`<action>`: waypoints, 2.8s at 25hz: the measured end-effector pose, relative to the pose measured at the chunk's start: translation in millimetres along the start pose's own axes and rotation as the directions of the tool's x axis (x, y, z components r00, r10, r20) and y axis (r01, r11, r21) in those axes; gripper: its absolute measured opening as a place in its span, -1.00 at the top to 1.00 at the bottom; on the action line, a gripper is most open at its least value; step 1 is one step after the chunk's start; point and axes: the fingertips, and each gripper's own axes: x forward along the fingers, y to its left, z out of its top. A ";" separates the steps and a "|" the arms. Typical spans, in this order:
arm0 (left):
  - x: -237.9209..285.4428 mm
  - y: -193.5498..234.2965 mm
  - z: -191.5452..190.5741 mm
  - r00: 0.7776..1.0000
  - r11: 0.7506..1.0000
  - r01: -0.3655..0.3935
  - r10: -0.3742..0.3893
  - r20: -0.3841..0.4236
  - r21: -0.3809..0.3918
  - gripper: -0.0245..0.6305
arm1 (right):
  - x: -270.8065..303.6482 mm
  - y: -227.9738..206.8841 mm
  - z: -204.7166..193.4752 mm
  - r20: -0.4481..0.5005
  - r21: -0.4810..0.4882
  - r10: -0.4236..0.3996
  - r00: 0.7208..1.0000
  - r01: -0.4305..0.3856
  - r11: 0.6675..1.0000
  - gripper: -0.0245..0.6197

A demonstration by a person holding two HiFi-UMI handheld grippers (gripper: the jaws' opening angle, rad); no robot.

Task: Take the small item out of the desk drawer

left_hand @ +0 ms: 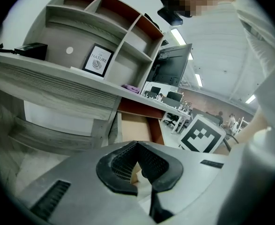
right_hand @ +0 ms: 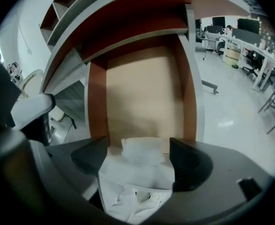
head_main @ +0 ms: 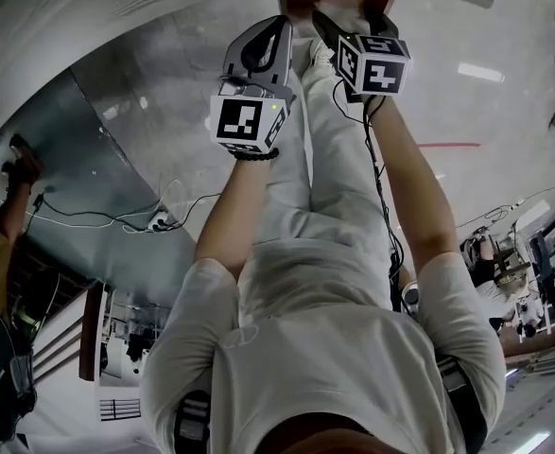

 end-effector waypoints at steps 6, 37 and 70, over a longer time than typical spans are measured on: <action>7.4 -3.8 -1.6 1.000 1.000 0.020 -0.020 0.000 -0.005 0.93 | 14.2 -10.0 -3.5 -0.052 -0.005 -0.034 0.998 0.034 0.999 -0.37; -0.3 8.1 -7.5 1.000 0.999 0.016 -0.016 -0.008 -0.030 0.93 | 19.0 -11.7 -1.8 -0.058 -0.046 -0.087 0.995 0.085 0.995 0.12; -43.9 -32.5 78.8 0.997 0.999 -0.038 0.036 0.066 0.031 0.93 | -115.6 11.9 53.0 0.167 0.003 -0.028 0.986 0.028 1.000 0.13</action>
